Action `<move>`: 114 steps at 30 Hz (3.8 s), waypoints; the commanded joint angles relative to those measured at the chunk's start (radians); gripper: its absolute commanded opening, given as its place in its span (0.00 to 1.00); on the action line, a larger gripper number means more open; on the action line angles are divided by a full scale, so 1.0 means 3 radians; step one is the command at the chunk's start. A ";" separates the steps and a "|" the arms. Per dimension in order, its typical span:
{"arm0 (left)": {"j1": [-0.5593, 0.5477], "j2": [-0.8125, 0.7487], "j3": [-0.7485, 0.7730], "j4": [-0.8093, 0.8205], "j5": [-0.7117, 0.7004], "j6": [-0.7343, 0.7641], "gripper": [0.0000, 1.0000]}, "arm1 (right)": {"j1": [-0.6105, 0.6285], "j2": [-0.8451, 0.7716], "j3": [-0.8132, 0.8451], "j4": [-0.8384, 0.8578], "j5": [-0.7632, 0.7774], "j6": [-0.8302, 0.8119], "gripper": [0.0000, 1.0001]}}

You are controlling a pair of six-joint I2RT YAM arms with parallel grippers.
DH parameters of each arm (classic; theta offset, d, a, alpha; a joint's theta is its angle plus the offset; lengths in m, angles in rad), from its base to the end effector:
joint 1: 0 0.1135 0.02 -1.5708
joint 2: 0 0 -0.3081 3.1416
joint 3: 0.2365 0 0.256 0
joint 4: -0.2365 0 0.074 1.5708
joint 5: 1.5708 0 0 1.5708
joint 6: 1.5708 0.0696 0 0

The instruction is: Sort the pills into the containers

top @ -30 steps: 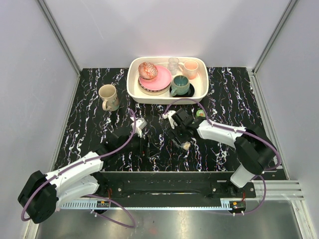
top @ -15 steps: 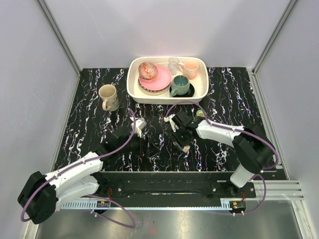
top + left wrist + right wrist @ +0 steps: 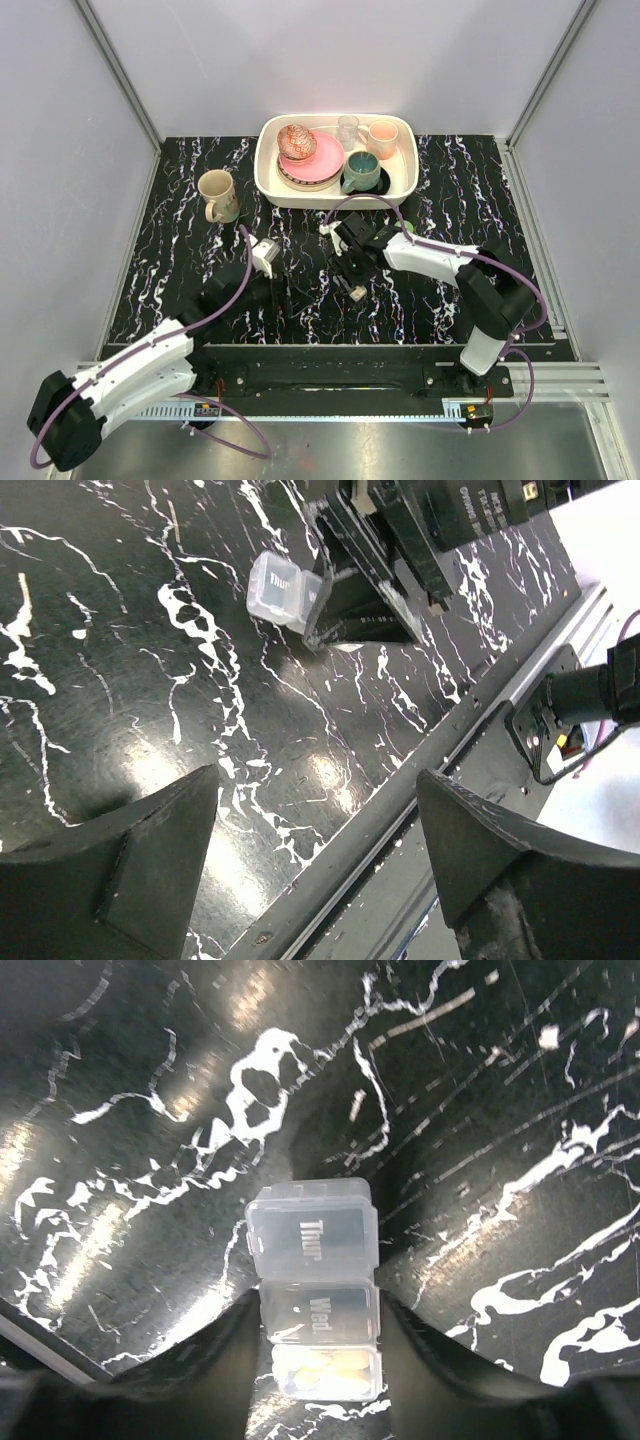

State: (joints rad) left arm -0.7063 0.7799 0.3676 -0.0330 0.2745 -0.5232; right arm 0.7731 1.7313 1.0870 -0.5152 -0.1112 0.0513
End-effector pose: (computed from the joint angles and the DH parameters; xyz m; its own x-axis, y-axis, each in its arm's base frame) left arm 0.1249 -0.1313 0.2247 -0.6890 -0.0444 -0.7234 0.5386 0.6365 -0.5521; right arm 0.2533 0.2580 0.1849 -0.6924 -0.6044 -0.3941 -0.6912 0.7123 0.1221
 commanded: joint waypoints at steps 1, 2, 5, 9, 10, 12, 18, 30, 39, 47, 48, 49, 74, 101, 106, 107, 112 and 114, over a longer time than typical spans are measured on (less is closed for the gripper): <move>-0.0008 -0.0318 -0.0090 -0.0094 -0.0342 -0.0184 0.85 | 0.0092 0.0017 0.0191 0.0122 -0.0105 0.0069 0.63; -0.0008 -0.0350 -0.0100 -0.0130 -0.0388 -0.0204 0.85 | 0.0107 0.0022 0.0171 0.0122 -0.0095 0.0069 0.67; -0.0008 -0.0452 -0.0111 -0.0192 -0.0414 -0.0214 0.85 | 0.0113 -0.0003 0.0079 0.0142 -0.0038 0.0090 0.72; -0.0008 -0.0483 -0.0100 -0.0227 -0.0444 -0.0204 0.86 | 0.0118 -0.0044 -0.0034 0.0173 0.0028 0.0115 0.75; -0.0008 -0.0483 -0.0090 -0.0227 -0.0444 -0.0204 0.86 | 0.0118 -0.0054 -0.0074 0.0173 0.0038 0.0120 0.75; -0.0008 -0.0452 -0.0085 -0.0217 -0.0444 -0.0204 0.86 | 0.0113 -0.0070 -0.0100 0.0188 0.0059 0.0120 0.76; -0.0008 -0.0416 -0.0059 -0.0202 -0.0450 -0.0209 0.87 | 0.0118 -0.0044 -0.0146 0.0193 -0.0028 0.0095 0.66; -0.0008 -0.0391 0.0094 -0.0371 -0.0710 -0.0552 0.92 | 0.0215 -0.0182 -0.0167 0.0199 0.0008 0.0069 0.37; 0.0018 -0.0304 0.0518 -0.0411 -0.0981 -0.1068 0.95 | 0.0486 -0.0841 -0.0172 0.0199 -0.0212 0.0151 0.34; 0.0048 -0.0115 0.0820 -0.0289 -0.0930 -0.1145 0.90 | 0.0736 -0.1184 -0.0008 0.0107 -0.0468 0.0289 0.33; 0.0053 -0.0100 0.0830 -0.0279 -0.0824 -0.1145 0.89 | 0.0747 -0.1210 0.0027 0.0102 -0.0473 0.0299 0.33; 0.0053 -0.0084 0.0846 -0.0274 -0.0808 -0.1150 0.88 | 0.0772 -0.1261 0.0043 0.0096 -0.0483 0.0310 0.33; 0.0053 -0.0319 0.0513 -0.0013 -0.0368 -0.1518 0.68 | 0.0798 -0.1532 0.0252 0.0388 -0.0207 0.0361 0.31; 0.0048 -0.0263 0.0406 0.0279 -0.0276 -0.1672 0.13 | 0.0798 -0.1399 0.0406 0.0398 -0.0309 0.0345 0.47; 0.0048 -0.0324 0.0340 0.0309 -0.0296 -0.1743 0.05 | 0.0798 -0.1302 0.0493 0.0403 -0.0417 0.0335 0.67; 0.0048 -0.0329 0.0334 0.0309 -0.0301 -0.1758 0.04 | 0.0798 -0.1297 0.0513 0.0413 -0.0432 0.0335 0.69; 0.0048 -0.0381 0.0268 0.0345 -0.0306 -0.1825 0.02 | 0.0803 -0.1297 0.0518 0.0475 -0.0570 0.0356 0.76; 0.0048 -0.0406 0.0248 0.0376 -0.0311 -0.1866 0.01 | 0.0803 -0.1312 0.0523 0.0480 -0.0596 0.0376 0.79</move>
State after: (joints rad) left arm -0.6941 0.6838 0.4507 0.0101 0.1730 -1.0489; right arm 1.0050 1.3434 1.2011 -0.4156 -0.2459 0.1555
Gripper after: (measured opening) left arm 0.332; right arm 0.771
